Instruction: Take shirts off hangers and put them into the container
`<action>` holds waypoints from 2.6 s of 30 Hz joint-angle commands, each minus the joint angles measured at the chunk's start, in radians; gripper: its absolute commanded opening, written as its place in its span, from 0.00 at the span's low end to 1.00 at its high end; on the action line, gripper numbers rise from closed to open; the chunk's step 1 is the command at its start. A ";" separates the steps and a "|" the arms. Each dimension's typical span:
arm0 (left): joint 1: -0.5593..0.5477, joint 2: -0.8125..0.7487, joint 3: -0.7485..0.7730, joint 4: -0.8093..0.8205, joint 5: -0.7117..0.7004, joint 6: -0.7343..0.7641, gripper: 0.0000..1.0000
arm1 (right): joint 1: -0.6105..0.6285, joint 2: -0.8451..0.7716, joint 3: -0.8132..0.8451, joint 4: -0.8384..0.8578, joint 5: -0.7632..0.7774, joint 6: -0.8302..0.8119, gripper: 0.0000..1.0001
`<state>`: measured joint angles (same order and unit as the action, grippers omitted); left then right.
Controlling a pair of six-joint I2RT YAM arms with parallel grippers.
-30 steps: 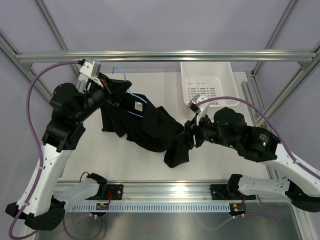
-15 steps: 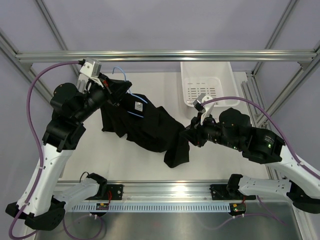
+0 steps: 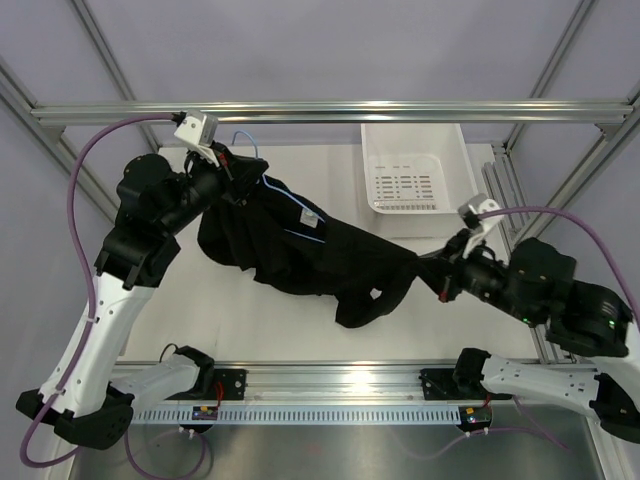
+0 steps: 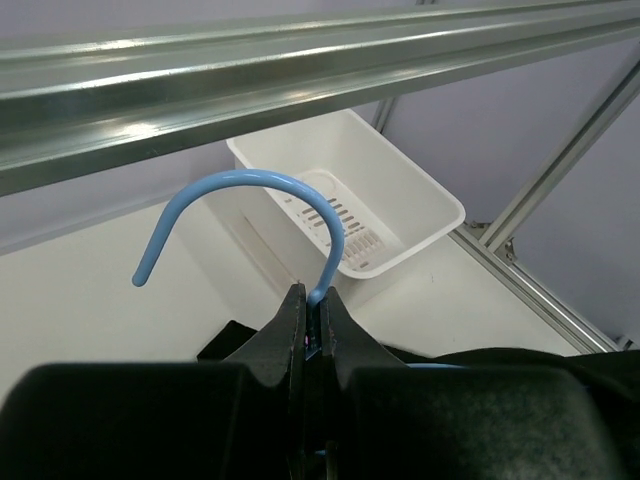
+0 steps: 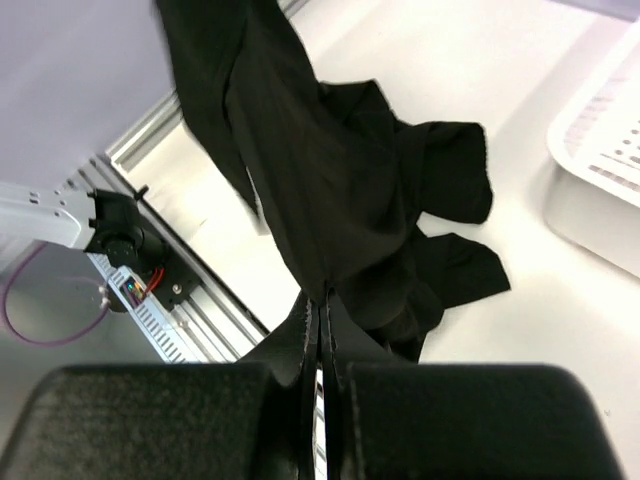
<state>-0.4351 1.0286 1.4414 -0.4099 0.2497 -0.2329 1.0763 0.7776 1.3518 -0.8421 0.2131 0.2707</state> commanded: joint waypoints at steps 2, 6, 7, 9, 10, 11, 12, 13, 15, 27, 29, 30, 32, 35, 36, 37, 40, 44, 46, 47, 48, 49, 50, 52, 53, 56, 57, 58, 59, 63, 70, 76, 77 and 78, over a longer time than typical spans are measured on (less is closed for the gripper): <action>0.001 -0.001 -0.009 0.066 -0.061 0.023 0.00 | 0.010 -0.132 0.040 -0.124 0.153 0.061 0.00; -0.001 -0.012 0.002 0.079 -0.070 0.017 0.00 | 0.008 -0.227 0.018 -0.210 0.190 0.114 0.00; -0.001 -0.016 0.010 0.079 -0.070 0.015 0.00 | 0.010 -0.239 -0.005 -0.224 0.196 0.128 0.00; 0.001 -0.021 0.036 0.071 -0.067 0.000 0.00 | 0.010 -0.276 -0.032 -0.247 0.200 0.169 0.00; -0.001 -0.025 0.059 0.072 -0.053 -0.009 0.00 | 0.008 -0.287 -0.061 -0.255 0.201 0.198 0.00; -0.001 -0.030 0.069 0.077 -0.040 -0.026 0.00 | 0.008 -0.297 -0.077 -0.250 0.190 0.206 0.00; -0.001 -0.036 0.092 0.085 -0.008 -0.037 0.00 | 0.010 -0.311 -0.113 -0.233 0.183 0.216 0.00; -0.001 -0.038 0.102 0.085 0.003 -0.049 0.00 | 0.008 -0.313 -0.132 -0.224 0.178 0.219 0.00; -0.001 -0.048 0.112 0.098 0.026 -0.080 0.00 | 0.008 -0.307 -0.166 -0.204 0.177 0.223 0.00; 0.001 -0.097 0.090 0.117 0.086 -0.121 0.00 | 0.008 -0.261 -0.246 -0.042 0.109 0.213 0.00; -0.001 -0.108 0.056 0.158 0.103 -0.156 0.00 | 0.008 -0.214 -0.252 0.049 0.079 0.187 0.00; 0.001 -0.117 0.022 0.172 0.121 -0.169 0.00 | 0.010 -0.186 -0.241 0.092 0.077 0.174 0.00; -0.001 -0.127 -0.013 0.212 0.131 -0.203 0.00 | 0.010 -0.099 -0.221 0.138 0.043 0.157 0.00; -0.001 -0.145 -0.070 0.252 0.152 -0.235 0.00 | 0.010 0.000 -0.188 0.238 -0.012 0.127 0.00; 0.001 -0.147 -0.076 0.253 0.163 -0.236 0.00 | 0.008 0.020 -0.175 0.270 -0.011 0.116 0.00; -0.001 -0.151 -0.079 0.253 0.161 -0.237 0.00 | 0.008 0.035 -0.166 0.279 -0.014 0.111 0.00; -0.001 -0.148 -0.050 0.215 0.157 -0.209 0.00 | 0.008 0.065 -0.138 0.284 -0.023 0.107 0.00; -0.001 -0.141 -0.012 0.166 0.163 -0.181 0.00 | 0.008 0.019 -0.167 0.256 -0.006 0.116 0.00; -0.001 -0.125 0.017 0.135 0.171 -0.164 0.00 | 0.008 -0.012 -0.181 0.248 0.000 0.125 0.00; 0.001 -0.115 0.023 0.131 0.175 -0.160 0.00 | 0.008 -0.018 -0.187 0.236 0.002 0.130 0.00; -0.001 -0.111 0.025 0.123 0.174 -0.152 0.00 | 0.010 -0.023 -0.189 0.227 0.012 0.133 0.00; -0.001 -0.113 0.025 0.125 0.172 -0.151 0.00 | 0.008 -0.032 -0.191 0.221 0.015 0.136 0.00; -0.001 -0.113 0.022 0.123 0.171 -0.149 0.00 | 0.010 -0.032 -0.191 0.212 0.017 0.137 0.00; -0.001 -0.116 0.017 0.129 0.172 -0.152 0.00 | 0.008 -0.031 -0.189 0.204 0.014 0.139 0.00; -0.001 -0.119 0.010 0.132 0.175 -0.152 0.00 | 0.008 -0.031 -0.192 0.201 0.014 0.140 0.00; 0.001 -0.117 0.011 0.134 0.183 -0.155 0.00 | 0.008 -0.029 -0.195 0.193 0.015 0.147 0.00; -0.001 -0.114 0.011 0.125 0.181 -0.149 0.00 | 0.010 -0.034 -0.195 0.189 0.026 0.147 0.00; -0.001 -0.114 0.016 0.117 0.180 -0.143 0.00 | 0.010 -0.043 -0.194 0.183 0.037 0.150 0.00; -0.001 -0.114 0.020 0.103 0.169 -0.134 0.00 | 0.008 -0.053 -0.198 0.184 0.043 0.153 0.00; -0.001 -0.114 0.025 0.086 0.163 -0.112 0.00 | 0.008 -0.087 -0.191 0.161 0.049 0.153 0.00; -0.001 -0.147 -0.025 0.250 0.322 -0.275 0.00 | 0.008 -0.019 -0.213 0.202 0.028 0.157 0.00; -0.001 -0.167 -0.058 0.371 0.408 -0.401 0.00 | 0.008 0.063 -0.227 0.285 0.006 0.166 0.00; -0.001 -0.171 -0.067 0.376 0.410 -0.408 0.00 | 0.008 0.072 -0.226 0.300 0.006 0.167 0.00; -0.001 -0.174 -0.073 0.394 0.414 -0.423 0.00 | 0.010 0.083 -0.224 0.304 0.017 0.170 0.00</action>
<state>-0.4393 0.8730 1.3811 -0.1459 0.5812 -0.5770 1.0794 0.8410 1.1263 -0.6201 0.2226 0.4255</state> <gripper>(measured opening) 0.050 0.011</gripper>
